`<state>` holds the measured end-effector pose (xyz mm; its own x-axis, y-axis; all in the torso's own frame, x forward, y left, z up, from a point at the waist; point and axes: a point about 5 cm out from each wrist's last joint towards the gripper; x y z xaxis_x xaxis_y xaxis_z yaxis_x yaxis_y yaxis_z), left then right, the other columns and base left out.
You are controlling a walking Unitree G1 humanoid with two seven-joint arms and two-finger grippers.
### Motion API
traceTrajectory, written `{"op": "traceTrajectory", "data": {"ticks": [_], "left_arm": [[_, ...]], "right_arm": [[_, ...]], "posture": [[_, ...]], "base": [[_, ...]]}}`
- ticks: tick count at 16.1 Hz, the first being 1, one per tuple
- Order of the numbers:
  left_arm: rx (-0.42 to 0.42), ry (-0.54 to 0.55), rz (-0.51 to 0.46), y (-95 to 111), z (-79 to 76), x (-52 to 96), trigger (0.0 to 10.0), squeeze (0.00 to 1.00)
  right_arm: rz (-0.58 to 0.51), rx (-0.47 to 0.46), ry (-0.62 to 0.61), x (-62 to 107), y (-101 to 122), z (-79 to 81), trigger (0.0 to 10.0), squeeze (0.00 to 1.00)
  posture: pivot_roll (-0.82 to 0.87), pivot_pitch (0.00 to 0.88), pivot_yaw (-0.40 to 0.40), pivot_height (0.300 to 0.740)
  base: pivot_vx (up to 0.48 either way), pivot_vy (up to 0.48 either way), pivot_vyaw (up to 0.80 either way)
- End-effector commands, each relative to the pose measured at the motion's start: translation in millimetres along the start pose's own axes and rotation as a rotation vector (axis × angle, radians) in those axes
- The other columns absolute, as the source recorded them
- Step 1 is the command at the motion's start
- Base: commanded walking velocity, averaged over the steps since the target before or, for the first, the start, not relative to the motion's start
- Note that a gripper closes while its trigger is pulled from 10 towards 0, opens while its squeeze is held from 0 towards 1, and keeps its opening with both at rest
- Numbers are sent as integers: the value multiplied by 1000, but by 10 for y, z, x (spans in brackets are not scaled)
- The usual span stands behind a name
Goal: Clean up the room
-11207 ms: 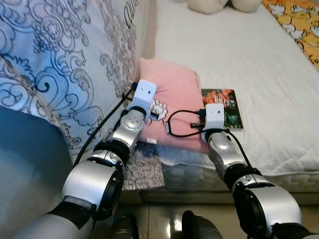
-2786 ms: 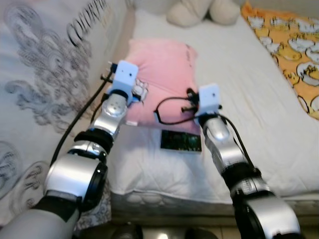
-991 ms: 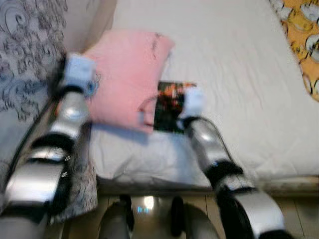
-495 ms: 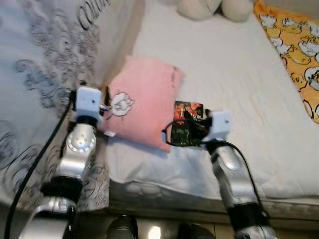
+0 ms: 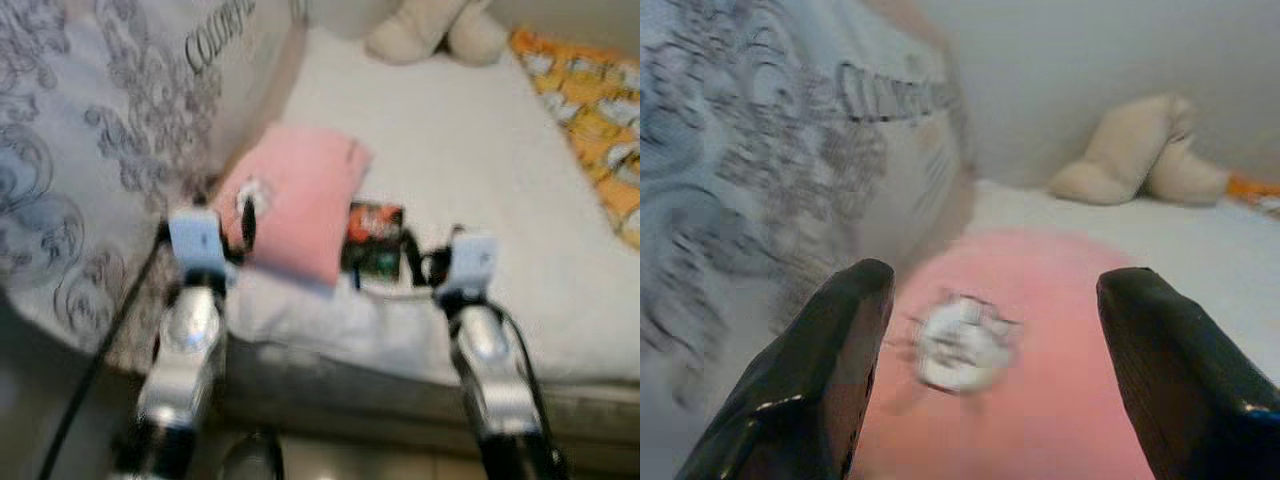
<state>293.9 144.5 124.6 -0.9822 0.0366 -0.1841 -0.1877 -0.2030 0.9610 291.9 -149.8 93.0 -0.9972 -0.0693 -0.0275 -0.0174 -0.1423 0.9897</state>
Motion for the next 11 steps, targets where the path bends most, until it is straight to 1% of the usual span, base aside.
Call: {"op": "traceTrajectory", "data": {"ticks": [1, 3, 4, 5, 6, 7, 8, 9, 10, 11], "left_arm": [[-4, -36, -22, 53, -64, -28, 10000, 0], [0, -34, 15, -3, -71, 28, 10000, 0], [-6, -39, 23, -14, -76, 34, 10000, 0], [-15, -64, 58, -85, -110, 22, 10000, 0], [-15, -64, 58, -85, -110, 22, 10000, 0], [-49, -42, 106, -190, -45, -27, 10000, 0], [-69, -37, 125, -257, 4, -41, 10000, 0], [-77, -38, 135, -288, 20, -38, 10000, 0], [-89, -44, 165, -354, 31, -28, 10000, 0], [-113, -57, 178, -379, 19, -25, 10000, 0]], "right_arm": [[-14, 13, -7, -15, 22, -14, 10000, 0], [-7, 42, 26, -26, 13, 42, 10000, 0], [3, 38, 30, -31, -3, 47, 10000, 0], [11, 33, 22, -25, -36, 31, 10000, 0], [11, 33, 22, -25, -36, 31, 10000, 0], [20, 42, 20, -15, -83, 22, 10000, 0], [27, 43, 13, -3, -116, 8, 10000, 0], [32, 40, 8, 3, -132, -1, 10000, 0], [50, 12, -19, 20, -179, -46, 10000, 0], [64, -1, -22, 35, -209, -71, 10000, 0]], "posture": [[8, 0, -3, 740], [16, 0, -12, 740], [18, 0, -14, 740], [23, 0, -16, 740], [23, 0, -16, 740], [21, 0, -18, 740], [17, 0, -17, 740], [15, 0, -16, 740], [7, 0, -16, 740], [0, 0, -13, 740]], "base": [[0, -480, 0], [0, -480, 0], [0, -480, -750], [0, 0, -744], [0, 0, -744], [0, 0, -706], [0, 0, -706], [0, 0, -700], [0, 0, -700], [0, 0, -706]]}}
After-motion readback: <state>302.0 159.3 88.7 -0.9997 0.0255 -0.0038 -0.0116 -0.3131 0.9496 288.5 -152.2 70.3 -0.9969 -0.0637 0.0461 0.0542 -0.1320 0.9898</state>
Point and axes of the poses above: a point about 5 cm out from each wrist's last joint towards the gripper, its own x axis pointing back from the gripper into the wrist, its own y axis along the axis of the wrist's last joint, z = x × y, and after that the axes turned 11 degrees about -x, right-handed
